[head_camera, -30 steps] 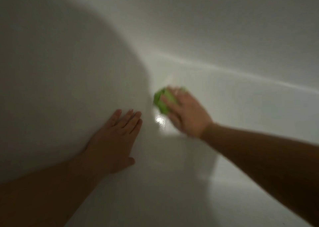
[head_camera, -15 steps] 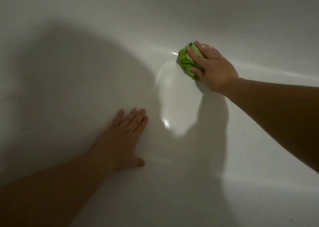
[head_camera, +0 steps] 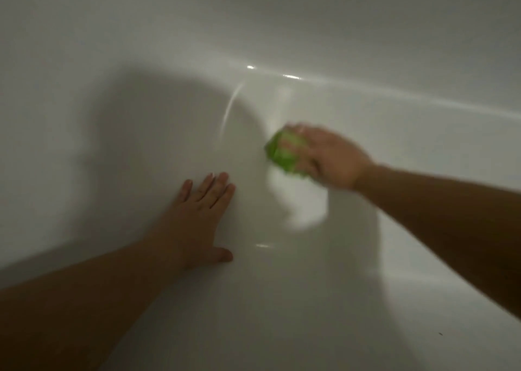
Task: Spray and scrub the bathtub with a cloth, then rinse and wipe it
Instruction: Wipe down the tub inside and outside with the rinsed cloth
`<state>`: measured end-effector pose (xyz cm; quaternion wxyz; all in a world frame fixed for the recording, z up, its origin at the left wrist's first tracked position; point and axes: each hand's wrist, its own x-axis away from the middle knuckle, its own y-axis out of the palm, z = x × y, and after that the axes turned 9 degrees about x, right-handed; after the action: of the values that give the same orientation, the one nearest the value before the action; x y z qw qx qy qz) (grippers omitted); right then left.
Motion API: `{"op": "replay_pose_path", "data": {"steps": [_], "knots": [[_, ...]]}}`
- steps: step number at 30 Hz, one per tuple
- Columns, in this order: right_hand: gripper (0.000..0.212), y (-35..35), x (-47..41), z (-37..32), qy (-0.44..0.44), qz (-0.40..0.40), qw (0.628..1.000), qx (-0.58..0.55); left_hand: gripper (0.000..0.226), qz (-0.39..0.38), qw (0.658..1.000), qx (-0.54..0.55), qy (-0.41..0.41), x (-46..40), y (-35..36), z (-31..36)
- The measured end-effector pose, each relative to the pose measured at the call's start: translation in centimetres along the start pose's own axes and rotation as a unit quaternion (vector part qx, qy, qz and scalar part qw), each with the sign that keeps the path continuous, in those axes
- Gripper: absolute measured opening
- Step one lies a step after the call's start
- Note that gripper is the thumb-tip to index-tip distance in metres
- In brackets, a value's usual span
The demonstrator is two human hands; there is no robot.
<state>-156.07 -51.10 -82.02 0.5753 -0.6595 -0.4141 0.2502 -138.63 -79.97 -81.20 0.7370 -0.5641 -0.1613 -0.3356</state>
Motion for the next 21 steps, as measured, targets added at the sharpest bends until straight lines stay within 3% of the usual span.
{"op": "replay_pose_path", "data": {"steps": [3, 6, 8, 11, 14, 17, 18, 21], "knots": [[0.057, -1.3, -2.0, 7.8, 0.153, 0.034, 0.987, 0.033, 0.135, 0.015, 1.000, 0.001, -0.006, -0.6, 0.7, 0.3], [0.056, -1.0, -1.2, 7.0, 0.209, 0.058, 0.976, 0.017, 0.136, 0.007, 1.000, -0.004, -0.025, -1.2, 0.7, 1.5], [0.052, 0.9, 1.5, 3.1, 0.158, 0.052, 0.986, -0.013, 0.140, 0.004, 0.999, 0.008, -0.046, -1.5, 0.6, 2.6], [0.041, 1.7, 8.5, -6.0, -0.018, 0.005, 0.995, -0.103, 0.142, -0.018, 0.996, 0.015, -0.082, -1.6, 0.3, 4.5], [0.040, 1.5, 14.0, -10.8, -0.088, -0.054, 0.987, -0.124, 0.143, -0.030, 0.994, 0.018, -0.100, -2.3, 0.3, 6.3], [0.060, 2.0, 11.4, -5.3, -0.111, -0.019, 0.991, -0.068, 0.147, -0.035, 0.992, 0.024, -0.121, -2.7, 0.3, 7.1], [0.070, 1.1, 9.4, -2.6, -0.106, 0.001, 0.994, 0.004, 0.148, -0.035, 0.991, 0.025, -0.124, -3.0, 0.2, 7.3], [0.063, -0.1, 5.5, 7.0, 0.057, 0.026, 0.996, 0.065, 0.152, -0.026, 0.991, 0.021, -0.131, -3.8, 0.2, 7.7]]}}
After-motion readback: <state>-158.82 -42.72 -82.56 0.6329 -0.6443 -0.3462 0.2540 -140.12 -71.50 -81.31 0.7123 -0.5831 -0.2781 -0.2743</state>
